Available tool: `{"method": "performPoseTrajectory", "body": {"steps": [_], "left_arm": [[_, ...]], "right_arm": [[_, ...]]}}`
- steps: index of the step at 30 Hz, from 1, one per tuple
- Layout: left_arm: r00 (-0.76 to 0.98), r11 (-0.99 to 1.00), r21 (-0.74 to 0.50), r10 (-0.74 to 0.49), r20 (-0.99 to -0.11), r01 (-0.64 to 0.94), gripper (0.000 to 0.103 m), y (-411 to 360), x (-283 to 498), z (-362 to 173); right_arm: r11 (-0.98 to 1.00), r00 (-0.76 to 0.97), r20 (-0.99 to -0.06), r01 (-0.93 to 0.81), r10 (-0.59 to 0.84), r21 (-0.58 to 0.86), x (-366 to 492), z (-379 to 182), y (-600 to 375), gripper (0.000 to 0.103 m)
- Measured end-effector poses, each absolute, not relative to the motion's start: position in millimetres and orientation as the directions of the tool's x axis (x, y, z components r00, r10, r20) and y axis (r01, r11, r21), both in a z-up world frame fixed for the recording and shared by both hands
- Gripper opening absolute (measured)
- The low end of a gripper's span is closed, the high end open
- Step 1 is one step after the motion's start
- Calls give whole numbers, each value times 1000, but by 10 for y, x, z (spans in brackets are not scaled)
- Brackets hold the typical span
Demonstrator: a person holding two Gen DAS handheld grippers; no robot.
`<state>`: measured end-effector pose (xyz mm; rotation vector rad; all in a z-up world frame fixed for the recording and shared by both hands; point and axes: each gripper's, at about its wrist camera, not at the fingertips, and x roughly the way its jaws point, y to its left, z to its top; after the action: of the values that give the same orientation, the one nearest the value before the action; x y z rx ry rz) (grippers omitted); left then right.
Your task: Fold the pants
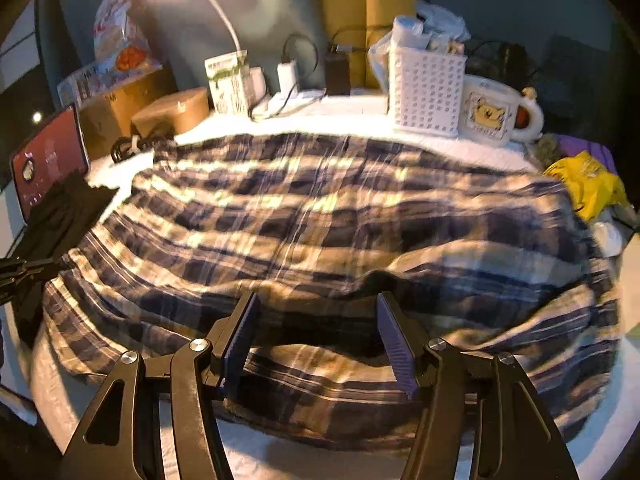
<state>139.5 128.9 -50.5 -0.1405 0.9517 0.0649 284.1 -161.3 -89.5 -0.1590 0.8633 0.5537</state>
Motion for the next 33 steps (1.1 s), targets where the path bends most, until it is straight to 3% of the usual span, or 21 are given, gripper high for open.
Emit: {"method": "performPoseTrajectory", "body": {"steps": [2,4,9,14,16,24,29,33], "left_arm": [[601,990,-89,-3,-799,-113,39,1315,1517,-432],[620,990,-99,-14,-785,-104,46,1322,1654,-385],[583,994,-105,-65,-810,-35,46,1238,2071,-528],[505,998,-10,24,-863,-64,46,1212,2330,-895],[518,996,27,65,-853,-81,51,1229,2341,-889],[510,980,125,187,-840,-153,51,1317,2405,-743],[625,1000,8,23,-780,-26,51,1104,2467,-353],[612,994,-2,-72,-787,114,51,743,2708,-377]], "right_arm": [[855,540,-740,-511,402,91,2824,-809,-1721,62],[867,562,-725,-488,399,99,2824,-723,-1857,62],[889,576,-728,-446,371,101,2861,-732,-2081,62],[892,547,-757,-440,358,104,2891,-914,-2127,62],[896,542,-769,-434,340,90,2921,-973,-2136,62],[934,582,-774,-356,250,34,3133,-1000,-2294,62],[928,613,-730,-366,301,75,3118,-758,-2327,62],[898,596,-719,-431,359,91,3147,-706,-2141,62]]}}
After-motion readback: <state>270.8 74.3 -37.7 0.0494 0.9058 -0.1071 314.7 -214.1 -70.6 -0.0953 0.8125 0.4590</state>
